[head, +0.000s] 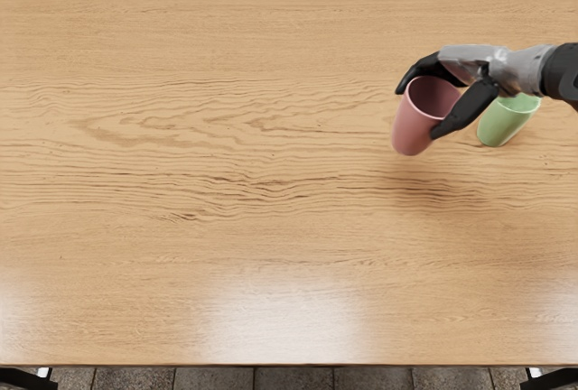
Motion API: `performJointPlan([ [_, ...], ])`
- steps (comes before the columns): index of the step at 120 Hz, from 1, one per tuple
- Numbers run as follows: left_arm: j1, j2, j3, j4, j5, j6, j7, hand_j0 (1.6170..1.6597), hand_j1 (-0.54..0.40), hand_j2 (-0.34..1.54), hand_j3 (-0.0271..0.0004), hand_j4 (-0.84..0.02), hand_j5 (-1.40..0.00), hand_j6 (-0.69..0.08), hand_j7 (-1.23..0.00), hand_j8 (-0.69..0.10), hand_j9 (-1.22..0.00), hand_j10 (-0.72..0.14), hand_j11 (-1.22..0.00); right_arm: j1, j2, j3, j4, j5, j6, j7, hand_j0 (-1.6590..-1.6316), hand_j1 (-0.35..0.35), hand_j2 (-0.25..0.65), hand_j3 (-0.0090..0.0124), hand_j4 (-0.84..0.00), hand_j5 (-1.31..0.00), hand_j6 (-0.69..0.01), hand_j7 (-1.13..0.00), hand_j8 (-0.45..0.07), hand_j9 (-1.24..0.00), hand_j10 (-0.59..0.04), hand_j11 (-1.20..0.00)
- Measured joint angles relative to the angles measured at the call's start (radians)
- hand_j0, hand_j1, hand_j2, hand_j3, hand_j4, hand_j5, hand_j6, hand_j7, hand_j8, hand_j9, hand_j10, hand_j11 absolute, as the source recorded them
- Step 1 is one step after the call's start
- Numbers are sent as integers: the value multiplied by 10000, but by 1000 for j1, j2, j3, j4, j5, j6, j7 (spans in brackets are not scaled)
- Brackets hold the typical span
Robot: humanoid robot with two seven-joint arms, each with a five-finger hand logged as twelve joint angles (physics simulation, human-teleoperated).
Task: Pick up cup and place in cup with right hand
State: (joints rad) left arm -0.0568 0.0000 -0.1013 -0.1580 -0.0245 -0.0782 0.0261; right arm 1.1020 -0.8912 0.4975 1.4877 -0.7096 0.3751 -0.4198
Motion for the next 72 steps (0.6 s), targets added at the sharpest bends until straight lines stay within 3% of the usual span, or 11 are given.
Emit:
performJointPlan([
  [42,0,0,0,0,0,0,0,16581,3360,19,1,-114,-142,-114,-142,-113,-141,-112,-141,73,-179,34,-18,73,15,6,-16510,880,-1410,-7,-4281,-7330,-2370,-6635,-1297,-6770,-2020,-6692],
  [72,0,0,0,0,0,0,0,16581,3359,19,1,-115,-143,-115,-143,-114,-143,-113,-142,73,-207,35,-136,86,14,12,-16509,905,-1473,-4,-4174,-7474,-2273,-6663,-1203,-6836,-1989,-6700],
])
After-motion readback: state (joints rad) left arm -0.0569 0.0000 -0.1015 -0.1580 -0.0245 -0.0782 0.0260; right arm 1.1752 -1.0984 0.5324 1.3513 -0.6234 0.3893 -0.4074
